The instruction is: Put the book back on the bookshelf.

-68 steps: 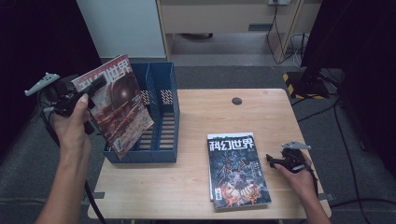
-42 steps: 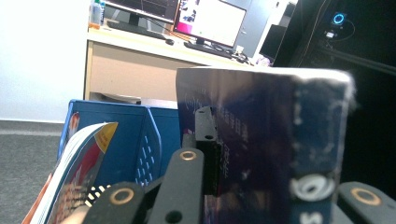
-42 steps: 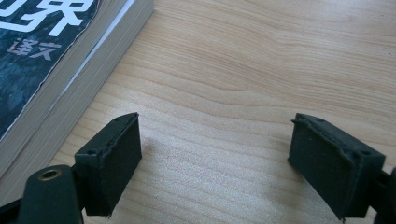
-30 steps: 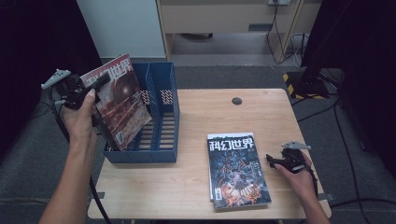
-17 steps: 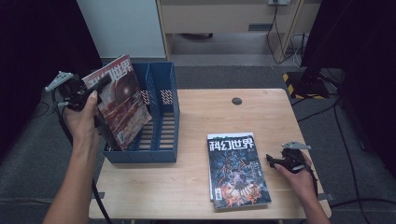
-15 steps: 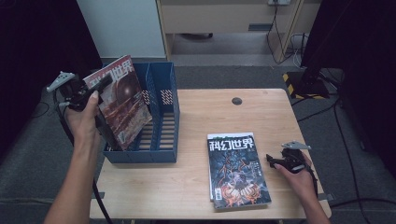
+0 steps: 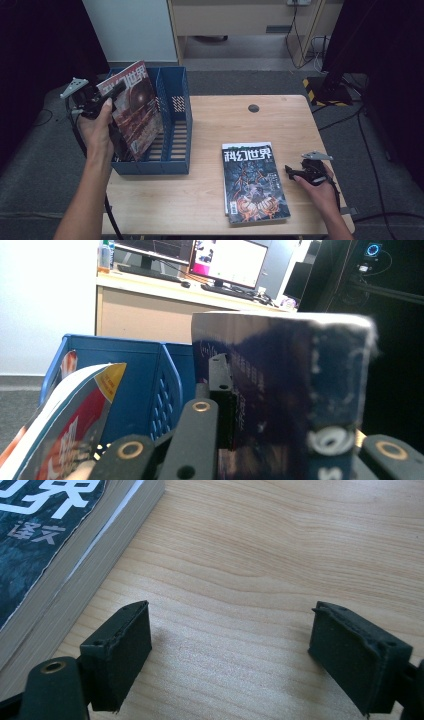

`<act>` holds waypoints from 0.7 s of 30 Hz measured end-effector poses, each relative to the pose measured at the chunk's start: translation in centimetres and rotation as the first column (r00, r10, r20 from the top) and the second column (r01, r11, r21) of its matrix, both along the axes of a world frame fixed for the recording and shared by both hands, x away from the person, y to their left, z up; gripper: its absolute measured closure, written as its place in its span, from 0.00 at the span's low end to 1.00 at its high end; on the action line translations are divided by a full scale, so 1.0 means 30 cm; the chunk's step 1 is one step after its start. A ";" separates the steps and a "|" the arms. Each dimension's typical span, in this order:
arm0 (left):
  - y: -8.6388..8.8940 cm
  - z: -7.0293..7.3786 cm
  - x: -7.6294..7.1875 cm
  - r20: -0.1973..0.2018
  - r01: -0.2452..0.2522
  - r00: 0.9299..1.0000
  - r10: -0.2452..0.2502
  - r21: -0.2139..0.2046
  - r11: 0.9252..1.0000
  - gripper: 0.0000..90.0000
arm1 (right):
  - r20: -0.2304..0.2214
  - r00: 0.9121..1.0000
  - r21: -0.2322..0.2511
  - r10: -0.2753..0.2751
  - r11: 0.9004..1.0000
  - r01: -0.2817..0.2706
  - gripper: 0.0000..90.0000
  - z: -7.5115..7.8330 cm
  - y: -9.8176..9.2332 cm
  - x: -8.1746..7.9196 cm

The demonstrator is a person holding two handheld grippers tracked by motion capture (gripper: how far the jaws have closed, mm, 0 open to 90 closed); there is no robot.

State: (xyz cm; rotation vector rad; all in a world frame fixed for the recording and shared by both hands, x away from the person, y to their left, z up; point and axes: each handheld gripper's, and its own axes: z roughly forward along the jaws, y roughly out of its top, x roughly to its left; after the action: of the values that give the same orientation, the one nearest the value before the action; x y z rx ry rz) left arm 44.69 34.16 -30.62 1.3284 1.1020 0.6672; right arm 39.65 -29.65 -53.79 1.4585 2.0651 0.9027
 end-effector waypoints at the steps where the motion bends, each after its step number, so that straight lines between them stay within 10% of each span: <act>1: -0.003 -0.002 0.002 0.002 -0.001 1.000 0.001 -0.002 1.000 0.93 | 0.000 1.000 0.000 0.000 1.000 0.000 0.19 0.000 0.000 0.000; 21: -0.013 -0.045 0.022 -0.005 -0.019 1.000 0.019 0.004 1.000 0.93 | 0.000 1.000 0.000 0.000 1.000 0.000 0.19 0.000 0.000 0.000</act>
State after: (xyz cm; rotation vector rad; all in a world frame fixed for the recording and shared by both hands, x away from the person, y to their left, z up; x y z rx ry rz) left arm 45.37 33.77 -31.97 1.3247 1.1197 0.6804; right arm 39.64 -29.65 -53.79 1.4587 2.0648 0.9026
